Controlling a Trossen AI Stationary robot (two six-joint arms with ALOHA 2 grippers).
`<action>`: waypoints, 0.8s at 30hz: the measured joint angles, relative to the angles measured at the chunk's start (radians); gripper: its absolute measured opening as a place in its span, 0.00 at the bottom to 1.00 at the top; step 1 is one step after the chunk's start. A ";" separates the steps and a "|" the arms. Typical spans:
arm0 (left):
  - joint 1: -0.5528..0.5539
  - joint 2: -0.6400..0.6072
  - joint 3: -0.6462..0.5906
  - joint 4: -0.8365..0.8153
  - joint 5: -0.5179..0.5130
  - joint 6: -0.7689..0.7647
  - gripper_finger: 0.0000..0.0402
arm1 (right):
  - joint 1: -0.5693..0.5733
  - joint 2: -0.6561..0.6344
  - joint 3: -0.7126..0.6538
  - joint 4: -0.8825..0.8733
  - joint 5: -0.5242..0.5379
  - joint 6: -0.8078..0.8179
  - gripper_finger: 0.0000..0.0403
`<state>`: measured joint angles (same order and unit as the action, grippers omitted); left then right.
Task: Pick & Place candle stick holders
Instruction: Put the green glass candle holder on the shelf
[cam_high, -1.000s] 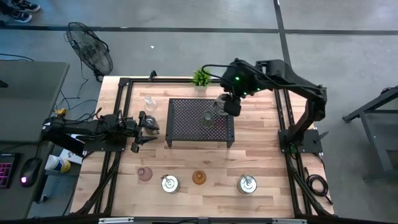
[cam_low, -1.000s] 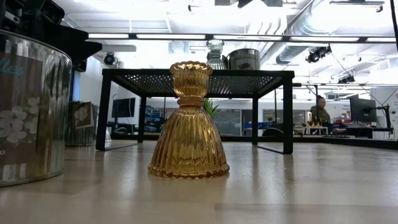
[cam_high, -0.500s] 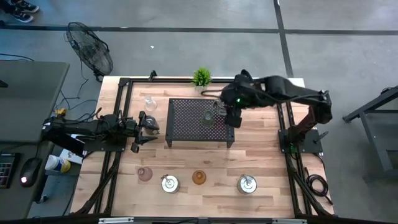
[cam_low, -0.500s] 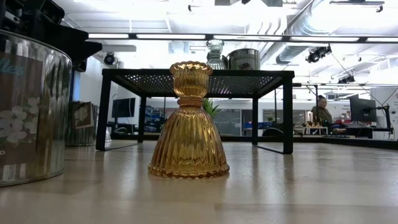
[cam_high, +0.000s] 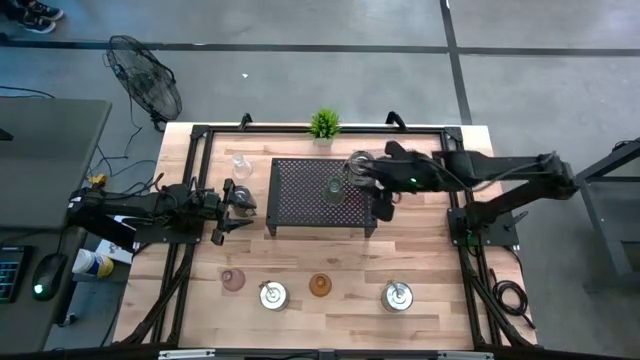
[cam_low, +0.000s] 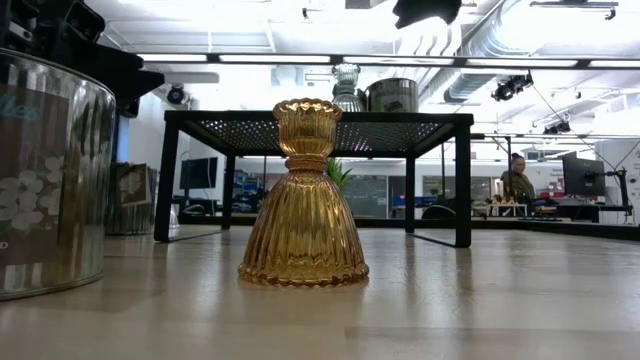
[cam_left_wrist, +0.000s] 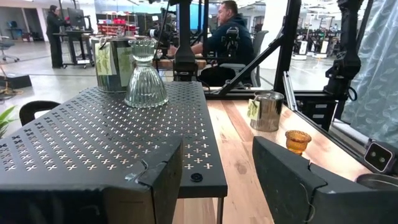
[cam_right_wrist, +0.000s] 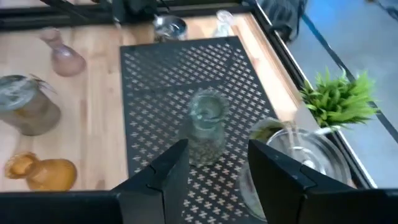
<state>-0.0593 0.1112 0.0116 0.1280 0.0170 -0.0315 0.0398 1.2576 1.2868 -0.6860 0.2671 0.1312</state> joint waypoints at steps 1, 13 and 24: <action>0.000 0.000 0.000 0.000 0.002 -0.001 0.47 | 0.006 -0.031 -0.045 0.041 -0.001 -0.005 0.39; 0.000 0.004 0.000 -0.001 -0.167 -0.099 0.47 | 0.049 -0.350 -0.545 0.503 0.139 -0.112 0.38; 0.000 0.143 0.093 0.067 -0.210 0.007 0.47 | 0.048 -0.508 -0.750 0.625 0.153 -0.141 0.38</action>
<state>-0.0589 0.2537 0.1044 0.1953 -0.1934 -0.0245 0.0875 0.7500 0.5367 -0.0612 0.4206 -0.0100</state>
